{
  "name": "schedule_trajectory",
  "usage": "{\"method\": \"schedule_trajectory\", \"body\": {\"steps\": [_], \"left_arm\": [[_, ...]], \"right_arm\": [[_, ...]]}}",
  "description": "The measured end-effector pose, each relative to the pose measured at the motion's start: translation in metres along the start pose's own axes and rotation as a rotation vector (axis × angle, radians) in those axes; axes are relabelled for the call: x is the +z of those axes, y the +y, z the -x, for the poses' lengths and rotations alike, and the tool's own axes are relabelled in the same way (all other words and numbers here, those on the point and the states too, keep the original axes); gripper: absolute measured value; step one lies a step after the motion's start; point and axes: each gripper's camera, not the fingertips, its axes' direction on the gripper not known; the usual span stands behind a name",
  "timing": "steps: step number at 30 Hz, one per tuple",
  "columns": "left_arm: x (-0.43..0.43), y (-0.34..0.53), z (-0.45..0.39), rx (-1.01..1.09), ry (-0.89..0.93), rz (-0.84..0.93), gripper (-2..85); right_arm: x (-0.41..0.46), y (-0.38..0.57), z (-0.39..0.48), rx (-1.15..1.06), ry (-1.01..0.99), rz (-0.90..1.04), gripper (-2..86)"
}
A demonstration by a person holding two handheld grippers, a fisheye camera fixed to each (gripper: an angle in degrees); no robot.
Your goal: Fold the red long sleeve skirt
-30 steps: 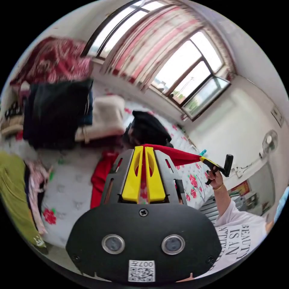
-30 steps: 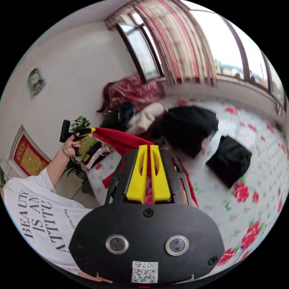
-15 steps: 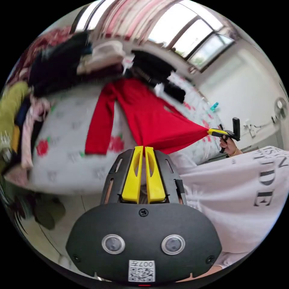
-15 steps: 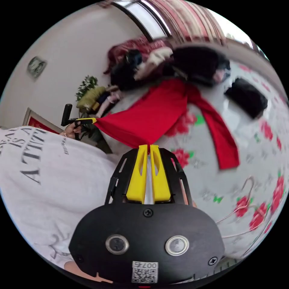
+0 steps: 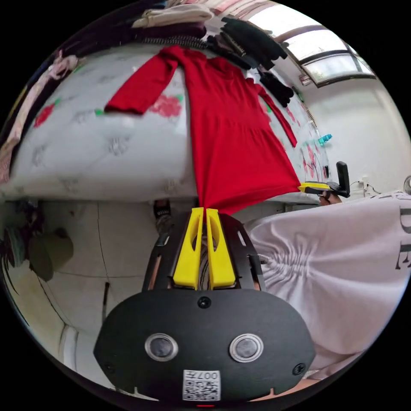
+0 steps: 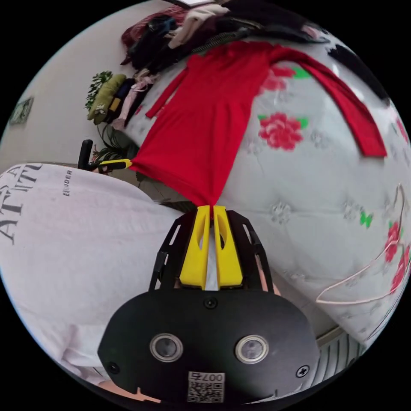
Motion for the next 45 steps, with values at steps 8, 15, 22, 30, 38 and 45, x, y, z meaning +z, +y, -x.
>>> {"method": "schedule_trajectory", "body": {"steps": [8, 15, 22, 30, 38, 45], "left_arm": [[0.006, 0.009, 0.022, -0.179, -0.017, 0.006, -0.4], [-0.035, 0.001, 0.02, -0.257, -0.051, -0.104, -0.9], [-0.045, -0.004, 0.006, -0.281, -0.066, -0.121, -1.0], [-0.056, -0.033, 0.014, -0.271, -0.08, -0.128, -1.0], [-0.068, -0.062, 0.034, -0.277, -0.046, -0.182, -1.0], [-0.082, -0.116, 0.048, -0.169, -0.103, -0.176, -0.7]], "right_arm": [[-0.062, -0.031, -0.023, 0.127, 0.276, -0.235, 6.3], [-0.129, -0.107, -0.122, 0.368, 0.421, -0.4, 9.1], [-0.102, -0.155, -0.141, 0.347, 0.483, -0.27, 3.4], [-0.205, -0.131, -0.141, 0.446, 0.923, -0.439, 1.1], [-0.245, -0.057, -0.195, 0.803, 0.73, -0.449, 3.3], [-0.178, -0.054, -0.146, 0.636, 0.506, -0.437, 2.6]]}}
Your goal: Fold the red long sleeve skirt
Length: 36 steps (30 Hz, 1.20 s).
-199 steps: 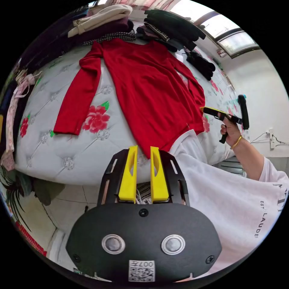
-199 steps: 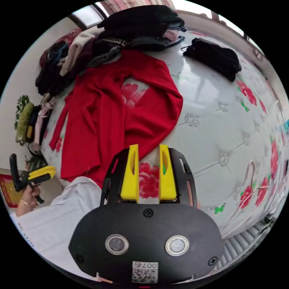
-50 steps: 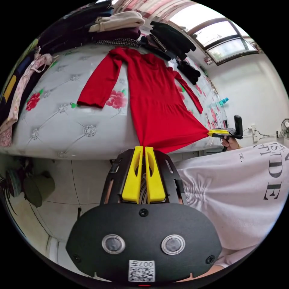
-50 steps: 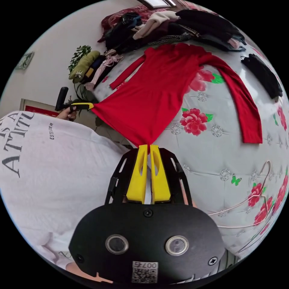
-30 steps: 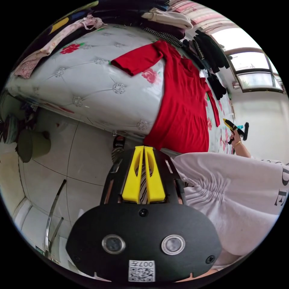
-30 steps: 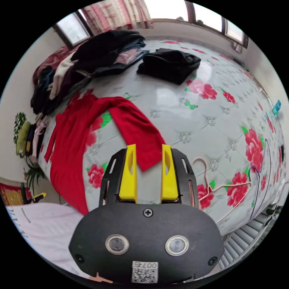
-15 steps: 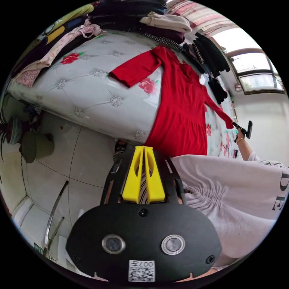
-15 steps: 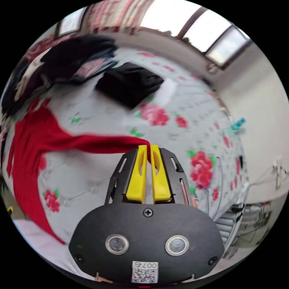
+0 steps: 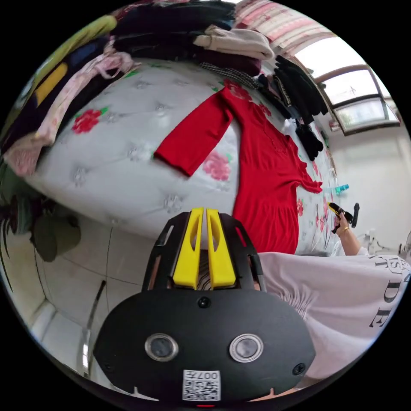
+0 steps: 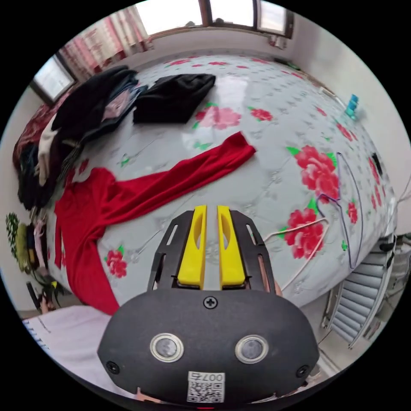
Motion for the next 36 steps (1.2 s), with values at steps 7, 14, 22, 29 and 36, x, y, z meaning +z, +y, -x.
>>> {"method": "schedule_trajectory", "body": {"steps": [7, 14, 22, 29, 36], "left_arm": [[0.005, -0.114, -0.068, 0.381, -0.022, -0.023, -0.1], [0.035, -0.218, -0.133, 0.59, -0.058, 0.009, 0.1], [0.113, -0.286, -0.159, 0.665, -0.167, 0.167, -0.9], [0.1, -0.291, -0.136, 0.706, -0.295, 0.067, -0.9], [0.079, -0.315, -0.11, 0.499, -0.181, 0.038, -1.0]], "right_arm": [[0.0, -0.004, 0.104, -0.233, -0.124, 0.005, 1.7], [0.016, -0.044, 0.174, -0.29, -0.173, 0.013, 1.5], [0.077, -0.096, 0.219, -0.281, -0.128, 0.093, 2.7], [0.123, -0.128, 0.242, -0.249, -0.116, 0.034, 3.3], [0.13, -0.159, 0.28, -0.328, -0.124, 0.062, 3.9]]}}
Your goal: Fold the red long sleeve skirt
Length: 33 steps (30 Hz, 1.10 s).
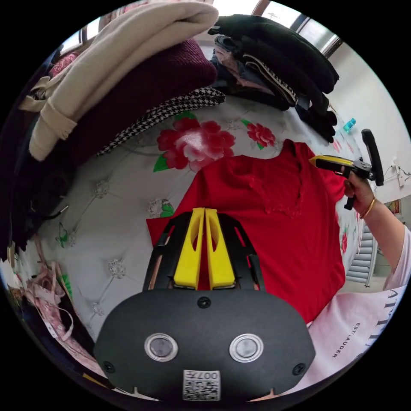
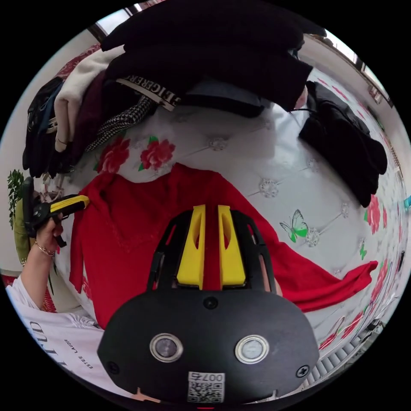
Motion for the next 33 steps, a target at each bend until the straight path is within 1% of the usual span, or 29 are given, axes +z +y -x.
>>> {"method": "schedule_trajectory", "body": {"steps": [2, 4, 6, 9, 11, 13, 17, 22, 24, 26, 30, 31, 33], "left_arm": [[-0.014, 0.008, -0.001, -0.034, -0.02, -0.054, -1.0], [-0.037, 0.027, 0.001, -0.093, -0.05, -0.118, -1.0], [-0.051, 0.047, 0.004, -0.135, -0.024, -0.153, -0.9], [-0.064, 0.084, 0.008, -0.212, 0.022, -0.142, -0.8], [-0.066, 0.106, 0.008, -0.257, 0.018, -0.101, -0.7], [-0.065, 0.131, 0.005, -0.309, -0.004, -0.035, -0.5], [-0.071, 0.156, -0.001, -0.385, -0.031, 0.019, -0.5], [-0.075, 0.165, -0.004, -0.5, -0.002, 0.047, -0.6], [-0.075, 0.167, -0.006, -0.529, 0.0, 0.06, -0.7], [-0.073, 0.17, -0.007, -0.562, -0.012, 0.085, -0.9], [-0.078, 0.176, -0.011, -0.625, 0.004, 0.089, -0.9], [-0.081, 0.177, -0.013, -0.628, 0.006, 0.083, -0.9], [-0.089, 0.181, -0.016, -0.629, 0.004, 0.064, -0.8]], "right_arm": [[-0.025, 0.018, -0.012, 0.036, -0.066, -0.108, 3.9], [-0.045, 0.043, -0.031, 0.09, -0.082, -0.183, 3.8], [-0.059, 0.07, -0.06, 0.161, -0.067, -0.217, 3.6], [-0.068, 0.112, -0.12, 0.322, 0.077, -0.191, 3.0], [-0.073, 0.136, -0.169, 0.437, 0.158, -0.163, 2.5], [-0.074, 0.147, -0.2, 0.507, 0.216, -0.141, 2.1], [-0.063, 0.165, -0.259, 0.653, 0.208, -0.102, 1.7], [-0.05, 0.169, -0.267, 0.582, 0.181, -0.144, 1.1], [-0.049, 0.173, -0.264, 0.551, 0.206, -0.124, 0.8], [-0.049, 0.184, -0.264, 0.526, 0.228, -0.055, 0.5], [-0.054, 0.212, -0.277, 0.566, 0.187, -0.034, 0.4], [-0.057, 0.22, -0.281, 0.602, 0.198, -0.044, 0.2], [-0.07, 0.23, -0.276, 0.598, 0.218, -0.114, -0.1]]}}
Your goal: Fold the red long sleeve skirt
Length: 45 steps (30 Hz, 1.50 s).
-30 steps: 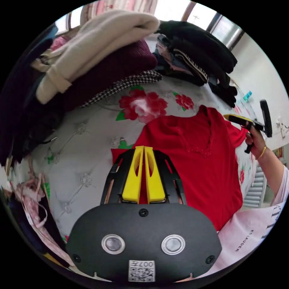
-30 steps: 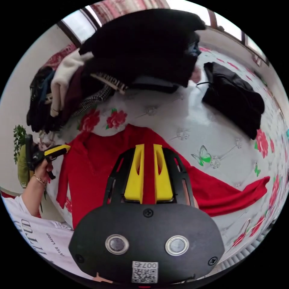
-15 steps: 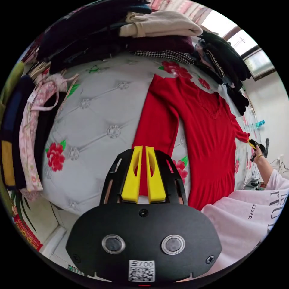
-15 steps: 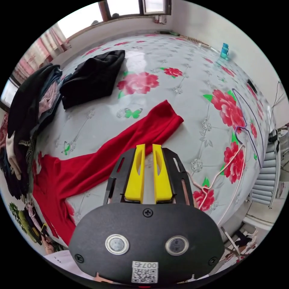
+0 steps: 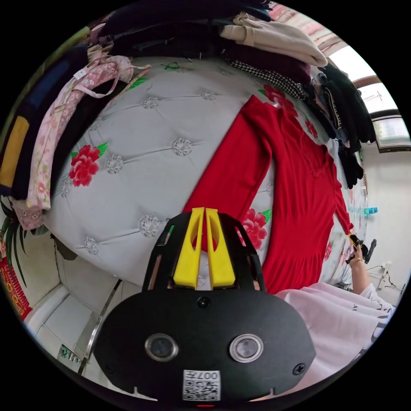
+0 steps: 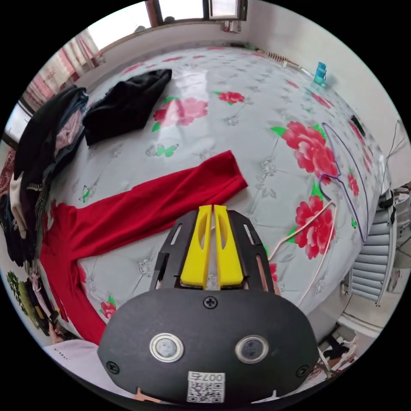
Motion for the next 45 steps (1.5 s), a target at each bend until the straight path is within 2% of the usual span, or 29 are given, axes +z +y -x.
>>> {"method": "schedule_trajectory", "body": {"steps": [2, 6, 10, 14, 17, 19, 21, 24, 28, 31, 35, 40, 42, 45], "left_arm": [[-0.008, 0.006, 0.001, -0.001, 0.006, -0.021, -0.6], [-0.016, 0.024, 0.01, -0.028, 0.016, -0.039, 1.6], [-0.018, 0.036, 0.015, -0.035, 0.025, -0.07, 6.1], [-0.005, 0.033, 0.009, -0.021, 0.037, -0.049, 6.8], [-0.002, 0.031, -0.011, 0.067, -0.163, -0.076, 3.3], [0.004, 0.032, -0.036, 0.216, -0.325, -0.077, 0.9], [0.008, 0.034, -0.048, 0.323, -0.408, -0.073, -0.1], [-0.011, 0.032, -0.031, 0.316, -0.28, -0.097, -0.7], [-0.125, 0.046, 0.005, 0.296, -0.05, -0.492, -0.9], [-0.198, 0.049, 0.036, 0.317, 0.111, -0.695, -0.9], [-0.226, 0.029, 0.074, 0.255, 0.167, -0.758, -0.9], [-0.207, 0.02, 0.151, -0.043, 0.351, -0.722, -0.9], [-0.208, 0.03, 0.163, -0.081, 0.377, -0.748, -1.0], [-0.217, 0.035, 0.15, -0.027, 0.39, -0.771, -0.9]], "right_arm": [[-0.022, 0.016, 0.007, -0.016, -0.078, -0.09, -0.2], [-0.034, 0.057, 0.047, -0.132, -0.225, -0.093, -0.2], [-0.033, 0.128, 0.111, -0.318, -0.323, -0.013, -0.3], [-0.034, 0.188, 0.149, -0.37, -0.423, 0.061, -0.3], [-0.042, 0.211, 0.165, -0.416, -0.423, 0.091, -0.3], [-0.048, 0.217, 0.17, -0.436, -0.403, 0.102, -0.3], [-0.058, 0.223, 0.173, -0.463, -0.384, 0.094, -0.3], [-0.078, 0.231, 0.178, -0.492, -0.338, 0.053, -0.3], [-0.09, 0.247, 0.177, -0.454, -0.318, 0.034, -0.2], [-0.086, 0.262, 0.18, -0.444, -0.335, 0.051, -0.2], [-0.073, 0.28, 0.194, -0.45, -0.348, 0.104, -0.2], [-0.075, 0.289, 0.194, -0.436, -0.385, 0.104, -0.2], [-0.074, 0.29, 0.188, -0.432, -0.385, 0.107, -0.2], [-0.07, 0.286, 0.174, -0.41, -0.386, 0.111, -0.2]]}}
